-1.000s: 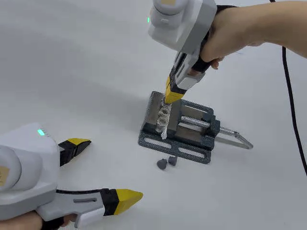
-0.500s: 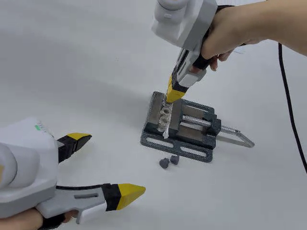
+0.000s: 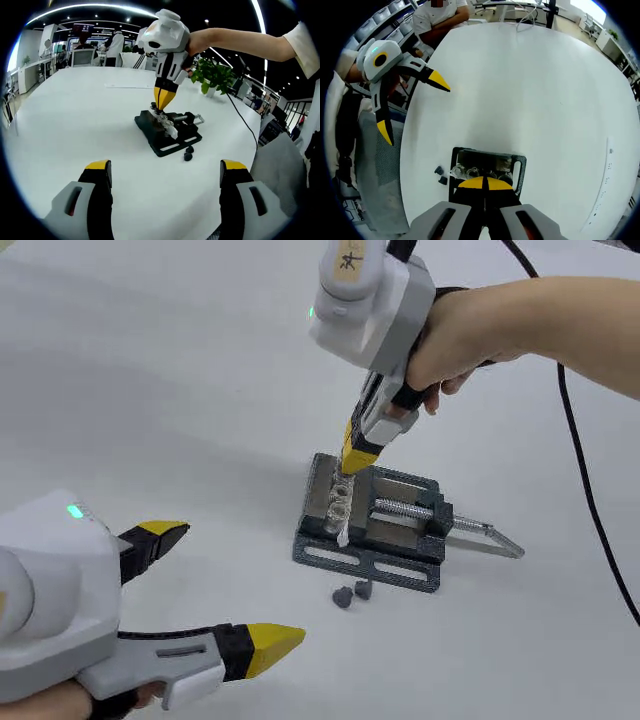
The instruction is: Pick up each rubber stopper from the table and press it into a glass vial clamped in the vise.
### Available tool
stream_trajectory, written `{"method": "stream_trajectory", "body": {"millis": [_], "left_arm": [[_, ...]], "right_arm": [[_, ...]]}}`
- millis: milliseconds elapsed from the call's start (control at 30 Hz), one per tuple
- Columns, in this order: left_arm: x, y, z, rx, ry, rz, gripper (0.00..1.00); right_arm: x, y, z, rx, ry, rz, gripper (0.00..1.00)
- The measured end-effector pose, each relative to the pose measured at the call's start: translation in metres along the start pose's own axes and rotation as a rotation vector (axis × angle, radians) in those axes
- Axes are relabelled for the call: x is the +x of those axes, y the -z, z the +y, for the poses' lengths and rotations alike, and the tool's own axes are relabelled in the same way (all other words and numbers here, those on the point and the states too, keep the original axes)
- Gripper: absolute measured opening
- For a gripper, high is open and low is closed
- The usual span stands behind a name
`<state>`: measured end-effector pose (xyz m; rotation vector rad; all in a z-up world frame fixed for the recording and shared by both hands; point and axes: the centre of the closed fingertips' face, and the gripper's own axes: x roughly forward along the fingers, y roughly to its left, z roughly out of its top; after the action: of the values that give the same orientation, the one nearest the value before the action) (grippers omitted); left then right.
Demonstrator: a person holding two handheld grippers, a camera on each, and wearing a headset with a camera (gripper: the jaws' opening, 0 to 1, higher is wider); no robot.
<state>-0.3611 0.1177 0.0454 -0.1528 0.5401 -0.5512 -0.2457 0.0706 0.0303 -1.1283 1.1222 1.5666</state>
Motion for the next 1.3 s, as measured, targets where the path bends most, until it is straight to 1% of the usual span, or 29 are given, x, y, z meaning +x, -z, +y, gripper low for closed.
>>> {"method": "stream_trajectory", "body": {"millis": [33,67,133,200,267,367,400,467,533,600,667,733,767,833,933,1000,1100,1167,1267,1300], "left_arm": [[-0.001,-0.002,-0.001,0.014,-0.001,-0.001,0.88],[-0.001,-0.004,-0.001,0.016,-0.001,-0.002,0.88],[-0.002,-0.009,-0.003,0.018,0.002,-0.009,0.88],[-0.003,-0.012,-0.003,0.025,0.000,-0.015,0.88],[-0.003,-0.014,-0.004,0.031,0.000,-0.019,0.88],[-0.005,-0.019,-0.005,0.044,-0.001,-0.023,0.88],[-0.005,-0.019,-0.005,0.052,-0.001,-0.021,0.88],[-0.005,-0.019,-0.007,0.061,0.003,-0.020,0.88],[-0.006,-0.020,-0.007,0.070,0.004,-0.021,0.88],[-0.006,-0.020,-0.006,0.071,0.003,-0.019,0.89],[-0.006,-0.021,-0.007,0.073,0.002,-0.019,0.89],[-0.006,-0.022,-0.007,0.077,0.002,-0.019,0.89],[-0.006,-0.023,-0.008,0.078,0.001,-0.020,0.89],[-0.006,-0.023,-0.005,0.076,0.000,-0.022,0.89],[-0.005,-0.021,-0.004,0.071,-0.004,-0.020,0.89],[-0.004,-0.019,-0.002,0.073,-0.005,-0.016,0.89],[-0.005,-0.019,-0.002,0.068,-0.008,-0.017,0.89],[-0.004,-0.017,0.000,0.069,-0.008,-0.015,0.89],[-0.004,-0.017,0.001,0.067,-0.009,-0.015,0.89],[-0.004,-0.017,0.001,0.070,-0.007,-0.013,0.89]], "right_arm": [[0.001,-0.001,-0.001,0.018,-0.003,-0.003,0.00],[0.001,-0.002,-0.001,0.020,-0.004,0.001,0.00],[0.003,-0.004,-0.007,0.017,-0.001,0.018,0.00],[0.002,-0.003,-0.007,0.013,0.001,0.025,0.00],[0.002,-0.002,-0.008,0.017,0.001,0.020,0.00],[0.001,-0.001,-0.007,0.029,0.008,-0.017,0.00],[0.001,-0.001,-0.007,0.021,0.014,-0.028,0.00],[0.001,-0.001,-0.009,0.031,0.026,-0.063,0.00],[0.000,0.002,-0.003,0.032,0.031,-0.090,0.00],[0.001,0.001,-0.006,0.064,0.030,-0.117,0.00],[0.001,0.002,-0.007,0.066,0.031,-0.125,0.00],[0.001,0.001,-0.003,0.066,0.034,-0.133,0.00],[0.001,0.001,-0.003,0.066,0.034,-0.137,0.00],[0.000,0.001,-0.003,0.062,0.035,-0.151,0.00],[0.000,0.001,-0.004,0.058,0.048,-0.165,0.00],[0.000,-0.001,-0.007,0.036,0.061,-0.172,0.00],[0.000,-0.001,-0.004,0.022,0.073,-0.177,0.00],[-0.001,-0.001,-0.003,0.021,0.076,-0.182,0.00],[-0.001,-0.001,-0.005,0.020,0.081,-0.204,0.00],[-0.002,0.000,-0.004,0.025,0.084,-0.216,0.00]]}}
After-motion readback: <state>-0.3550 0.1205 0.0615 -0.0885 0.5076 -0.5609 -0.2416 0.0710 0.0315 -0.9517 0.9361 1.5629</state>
